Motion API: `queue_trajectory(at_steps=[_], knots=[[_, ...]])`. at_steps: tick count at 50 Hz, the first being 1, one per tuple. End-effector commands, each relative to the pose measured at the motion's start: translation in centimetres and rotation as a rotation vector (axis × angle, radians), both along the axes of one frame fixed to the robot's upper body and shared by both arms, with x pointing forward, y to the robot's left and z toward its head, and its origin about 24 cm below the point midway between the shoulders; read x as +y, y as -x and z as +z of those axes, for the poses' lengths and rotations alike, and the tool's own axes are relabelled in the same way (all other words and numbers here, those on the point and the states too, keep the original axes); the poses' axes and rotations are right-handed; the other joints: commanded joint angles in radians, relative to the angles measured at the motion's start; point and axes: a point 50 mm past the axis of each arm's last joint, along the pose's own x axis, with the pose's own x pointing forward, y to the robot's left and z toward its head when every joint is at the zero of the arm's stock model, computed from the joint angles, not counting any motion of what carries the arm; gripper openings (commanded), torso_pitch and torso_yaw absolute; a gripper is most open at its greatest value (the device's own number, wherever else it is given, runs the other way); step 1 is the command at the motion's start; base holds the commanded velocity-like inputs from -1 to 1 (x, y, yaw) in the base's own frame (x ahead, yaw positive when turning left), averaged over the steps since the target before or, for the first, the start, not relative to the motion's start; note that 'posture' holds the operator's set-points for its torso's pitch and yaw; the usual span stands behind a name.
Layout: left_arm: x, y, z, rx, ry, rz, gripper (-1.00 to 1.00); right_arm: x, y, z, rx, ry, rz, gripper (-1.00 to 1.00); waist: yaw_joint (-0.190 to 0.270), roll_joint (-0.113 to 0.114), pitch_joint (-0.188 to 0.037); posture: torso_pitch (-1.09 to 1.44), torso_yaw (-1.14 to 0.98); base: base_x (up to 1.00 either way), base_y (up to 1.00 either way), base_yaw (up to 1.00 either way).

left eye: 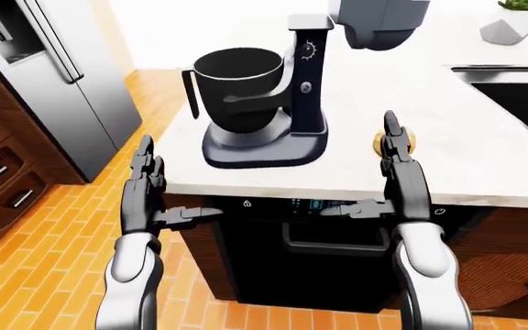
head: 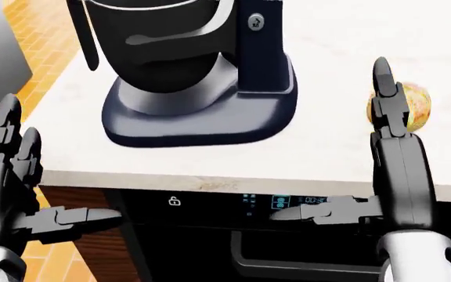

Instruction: Place the bread in the stand mixer bowl.

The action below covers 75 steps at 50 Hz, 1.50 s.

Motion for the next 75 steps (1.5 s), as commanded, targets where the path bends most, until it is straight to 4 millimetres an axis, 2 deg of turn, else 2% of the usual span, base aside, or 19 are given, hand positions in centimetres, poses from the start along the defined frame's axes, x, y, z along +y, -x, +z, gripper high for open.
queue_trajectory(at_steps=[1,3,8,10,12,13,14,16,18,19,21,23,24,25,27,30,38,56,75], knots=[[-0.2,0.0,1.5,-0.074,-0.008,-0.003,1.0,0.0,0.2,1.4,-0.073,0.014,0.004,1.0,0.003,0.003,-0.018,0.0,0.0,0.12,0.0,0.0],[-0.2,0.0,1.5,-0.074,-0.008,-0.003,1.0,0.1,0.2,1.5,-0.076,0.016,0.006,1.0,0.002,0.001,-0.013,0.0,0.0,0.12,0.0,0.0],[-0.2,0.0,1.5,-0.075,-0.007,-0.004,1.0,0.2,0.2,1.7,-0.078,0.019,0.012,1.0,0.006,-0.047,-0.014,0.0,0.0,0.11,0.0,0.0],[-0.2,0.0,1.5,-0.075,-0.008,-0.004,1.0,0.2,0.3,1.9,-0.081,0.022,0.012,1.0,0.009,-0.08,-0.017,0.0,0.0,0.11,0.0,0.0],[-0.2,0.0,1.4,-0.075,-0.008,-0.003,1.0,0.1,0.3,1.8,-0.08,0.024,0.011,1.0,0.008,-0.143,-0.033,0.0,0.0,0.12,0.0,0.0],[-0.1,0.0,1.4,-0.075,-0.007,-0.003,1.0,0.2,0.3,1.8,-0.079,0.024,0.011,1.0,-0.001,-0.102,-0.023,0.0,0.0,0.12,0.0,0.0],[-0.1,0.0,1.4,-0.075,-0.008,-0.002,1.0,0.2,0.3,1.8,-0.079,0.024,0.011,1.0,0.001,-0.115,-0.02,0.0,0.0,0.12,0.0,0.0],[-0.1,0.1,1.5,-0.077,-0.007,-0.002,1.0,0.2,0.4,2.0,-0.082,0.034,0.013,1.0,-0.004,-0.11,-0.02,0.0,0.0,0.12,0.0,0.0],[-0.1,0.1,1.4,-0.077,-0.007,-0.001,1.0,0.2,0.5,2.5,-0.087,0.05,0.017,1.0,0.0,-0.092,-0.018,0.0,0.0,0.11,0.0,0.0],[-0.1,0.1,1.4,-0.076,-0.007,-0.001,1.0,0.2,0.7,3.3,-0.093,0.071,0.019,1.0,-0.003,-0.082,-0.004,0.0,0.0,0.0,0.0,0.0],[-0.1,0.1,1.4,-0.076,-0.007,-0.002,1.0,0.3,1.0,4.7,-0.107,0.111,0.027,1.0,-0.012,-0.068,-0.011,0.0,0.0,0.0,0.0,0.0],[-0.1,0.2,1.4,-0.076,-0.007,-0.001,1.0,0.3,1.0,5.8,-0.11,0.144,0.027,1.0,-0.02,-0.027,-0.019,0.0,0.0,0.0,0.0,0.0],[-0.1,0.2,1.4,-0.076,-0.007,-0.001,1.0,0.2,1.1,6.3,-0.118,0.15,0.024,1.0,-0.028,-0.024,-0.026,0.0,0.0,0.0,0.0,0.0],[-0.1,0.2,1.4,-0.076,-0.007,-0.001,1.0,-0.2,1.1,6.6,-0.119,0.157,0.019,1.0,-0.022,-0.038,-0.014,0.0,0.0,0.0,0.0,0.0],[-0.1,0.2,1.4,-0.077,-0.007,0.0,1.0,-1.1,1.3,7.6,-0.11,0.173,-0.025,1.0,-0.019,-0.047,-0.029,0.0,0.0,0.0,0.0,0.0],[-0.2,0.2,1.3,-0.075,-0.008,-0.002,1.0,-2.8,0.7,8.6,-0.076,0.2,-0.098,1.0,-0.011,-0.06,-0.034,0.0,0.0,0.0,0.0,0.0],[-0.2,0.1,1.5,-0.077,-0.01,-0.003,1.0,-6.1,-1.0,11.7,-0.025,0.275,-0.248,1.0,-0.002,-0.068,-0.037,0.0,0.0,0.0,0.0,0.0],[-0.3,0.1,2.7,-0.097,-0.01,-0.004,1.0,-8.7,-5.9,9.9,0.124,0.247,-0.185,1.0,0.0,-0.071,-0.036,0.0,0.0,0.0,0.0,0.0],[-0.4,0.1,3.4,-0.113,-0.009,-0.008,1.0,-8.8,-8.4,6.0,0.286,0.225,-0.117,1.0,0.002,-0.077,-0.036,0.0,0.0,0.0,0.0,0.0]])
